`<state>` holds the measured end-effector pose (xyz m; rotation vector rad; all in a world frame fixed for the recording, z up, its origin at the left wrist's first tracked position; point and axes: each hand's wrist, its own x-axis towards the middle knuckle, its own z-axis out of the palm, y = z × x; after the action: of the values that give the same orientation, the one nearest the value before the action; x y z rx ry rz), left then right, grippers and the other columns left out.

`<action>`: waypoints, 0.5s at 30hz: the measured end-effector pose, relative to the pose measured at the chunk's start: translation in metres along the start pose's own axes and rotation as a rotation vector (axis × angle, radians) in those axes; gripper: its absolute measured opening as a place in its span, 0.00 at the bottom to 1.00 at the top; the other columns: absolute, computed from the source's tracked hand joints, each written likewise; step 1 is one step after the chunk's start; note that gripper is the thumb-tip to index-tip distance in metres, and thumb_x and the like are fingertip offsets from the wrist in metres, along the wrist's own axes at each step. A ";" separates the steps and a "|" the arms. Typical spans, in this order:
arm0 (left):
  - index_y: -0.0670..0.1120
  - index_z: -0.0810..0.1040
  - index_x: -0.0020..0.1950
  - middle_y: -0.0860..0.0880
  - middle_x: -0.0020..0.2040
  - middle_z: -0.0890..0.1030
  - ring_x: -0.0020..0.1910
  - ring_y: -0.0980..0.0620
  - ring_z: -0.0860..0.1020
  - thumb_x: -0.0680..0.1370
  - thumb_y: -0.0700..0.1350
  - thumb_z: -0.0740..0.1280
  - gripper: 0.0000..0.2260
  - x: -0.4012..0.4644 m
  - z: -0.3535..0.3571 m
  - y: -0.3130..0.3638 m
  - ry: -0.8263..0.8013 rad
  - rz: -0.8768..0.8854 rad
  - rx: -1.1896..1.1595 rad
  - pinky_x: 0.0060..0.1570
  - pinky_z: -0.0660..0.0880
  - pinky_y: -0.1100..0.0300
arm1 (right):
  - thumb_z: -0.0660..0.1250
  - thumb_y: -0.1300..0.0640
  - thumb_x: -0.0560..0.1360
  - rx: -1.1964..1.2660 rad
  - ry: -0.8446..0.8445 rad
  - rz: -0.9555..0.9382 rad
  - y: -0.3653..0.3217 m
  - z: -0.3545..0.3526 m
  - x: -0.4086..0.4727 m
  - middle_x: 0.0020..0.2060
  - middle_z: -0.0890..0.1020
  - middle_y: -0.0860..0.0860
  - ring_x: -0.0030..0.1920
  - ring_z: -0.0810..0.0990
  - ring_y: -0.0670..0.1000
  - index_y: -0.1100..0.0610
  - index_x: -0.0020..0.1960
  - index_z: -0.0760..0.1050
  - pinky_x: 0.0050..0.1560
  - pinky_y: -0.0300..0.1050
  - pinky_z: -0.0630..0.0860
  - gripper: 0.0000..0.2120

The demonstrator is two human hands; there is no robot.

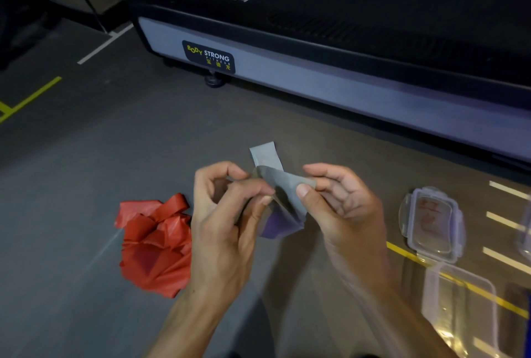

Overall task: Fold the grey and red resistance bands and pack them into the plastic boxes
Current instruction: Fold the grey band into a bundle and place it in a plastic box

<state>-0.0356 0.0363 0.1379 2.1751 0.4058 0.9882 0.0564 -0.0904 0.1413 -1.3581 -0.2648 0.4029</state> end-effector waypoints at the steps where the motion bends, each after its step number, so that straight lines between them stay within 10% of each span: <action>1: 0.51 0.81 0.50 0.48 0.56 0.69 0.54 0.62 0.72 0.78 0.39 0.70 0.07 0.002 -0.001 -0.001 0.004 0.005 0.008 0.56 0.69 0.69 | 0.73 0.67 0.76 0.000 0.002 -0.001 -0.001 0.000 0.000 0.42 0.87 0.52 0.44 0.86 0.48 0.52 0.54 0.81 0.46 0.38 0.79 0.12; 15: 0.53 0.79 0.50 0.52 0.49 0.78 0.51 0.53 0.79 0.81 0.42 0.67 0.05 0.008 -0.002 0.009 -0.120 0.021 -0.128 0.53 0.71 0.65 | 0.76 0.66 0.72 -0.069 -0.022 -0.089 -0.019 0.002 -0.001 0.36 0.87 0.54 0.37 0.86 0.49 0.56 0.43 0.81 0.41 0.37 0.80 0.07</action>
<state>-0.0319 0.0357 0.1498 2.1134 0.2562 0.8658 0.0574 -0.0917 0.1601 -1.4049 -0.3593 0.3372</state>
